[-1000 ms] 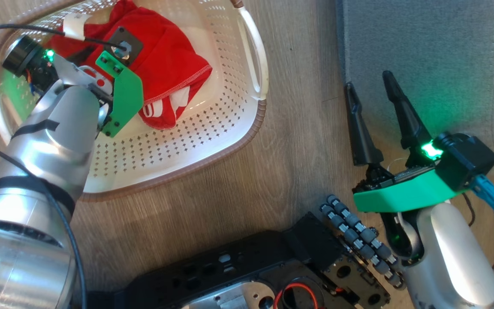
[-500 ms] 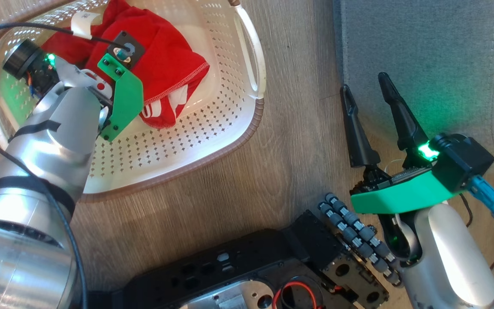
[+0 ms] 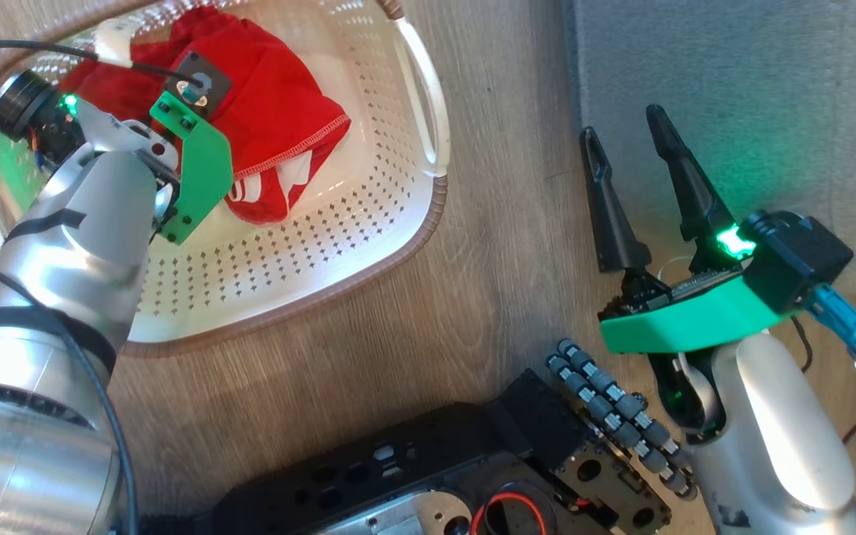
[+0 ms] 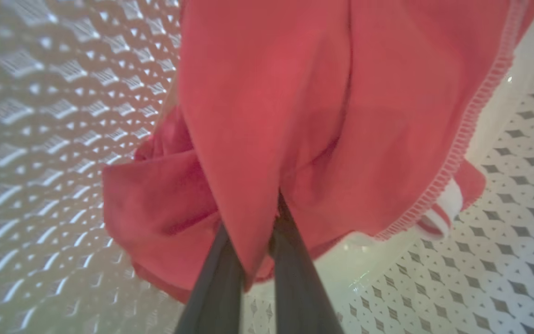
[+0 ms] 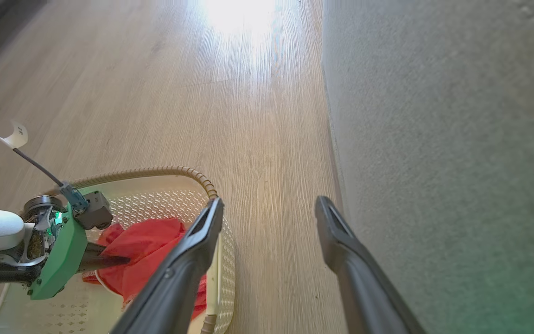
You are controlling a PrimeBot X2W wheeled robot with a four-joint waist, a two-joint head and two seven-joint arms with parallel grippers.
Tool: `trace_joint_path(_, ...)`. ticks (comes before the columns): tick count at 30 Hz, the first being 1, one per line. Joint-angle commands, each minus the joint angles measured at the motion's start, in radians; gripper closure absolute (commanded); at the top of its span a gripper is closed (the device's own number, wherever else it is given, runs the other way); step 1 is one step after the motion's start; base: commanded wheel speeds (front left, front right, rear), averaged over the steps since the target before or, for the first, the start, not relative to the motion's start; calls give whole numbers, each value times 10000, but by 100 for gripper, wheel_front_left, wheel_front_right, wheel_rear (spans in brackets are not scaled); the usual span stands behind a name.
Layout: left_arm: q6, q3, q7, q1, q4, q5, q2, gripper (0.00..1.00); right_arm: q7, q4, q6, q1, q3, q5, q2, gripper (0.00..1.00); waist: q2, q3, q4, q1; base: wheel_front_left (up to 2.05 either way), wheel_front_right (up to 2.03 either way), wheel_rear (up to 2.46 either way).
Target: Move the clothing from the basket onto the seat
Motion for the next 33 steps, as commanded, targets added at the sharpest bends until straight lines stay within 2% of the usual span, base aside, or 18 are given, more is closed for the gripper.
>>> trace_joint_path(1, -4, 217, -188, 74, -112, -161, 198, 100, -93, -157, -2, 275, 200, 71, 56, 0, 0, -168, -67, 0, 0, 0, 0)
trace_joint_path(5, -54, 186, -497, 142, -112, -296, -41, 100, -93, 18, -2, 89, 128, -17, 57, 0, 0, -775, 99, 0, 0, 0, 0)
trace_joint_path(9, -86, 215, -1306, 493, -120, -521, -293, 100, -93, 128, -2, 94, 73, 37, 57, 0, 0, -1638, 311, 0, 0, 0, 0)
trace_joint_path(17, -166, 630, -2446, 1370, -117, -1431, -835, 100, -93, 528, -2, 459, -333, -425, 57, 0, 0, -3454, 1255, 0, 0, 0, 0)
trace_joint_path(24, -203, 874, -3195, 1921, -239, -2184, -967, 100, -93, 900, -2, 684, -473, -729, 57, 0, 0, -4730, 1822, 0, 0, 0, 0)
trace_joint_path(29, -298, 814, -3516, 2497, -1130, -3243, -975, 100, -93, 1205, -2, 973, -499, -917, 57, 0, 0, -5732, 2214, 0, 0, 0, 0)
trace_joint_path(33, -159, 585, -3656, 2955, -1988, -4214, -977, 100, -93, 1426, -2, 1309, -553, -992, 57, 0, 0, -6692, 2502, 0, 0, 0, 0)
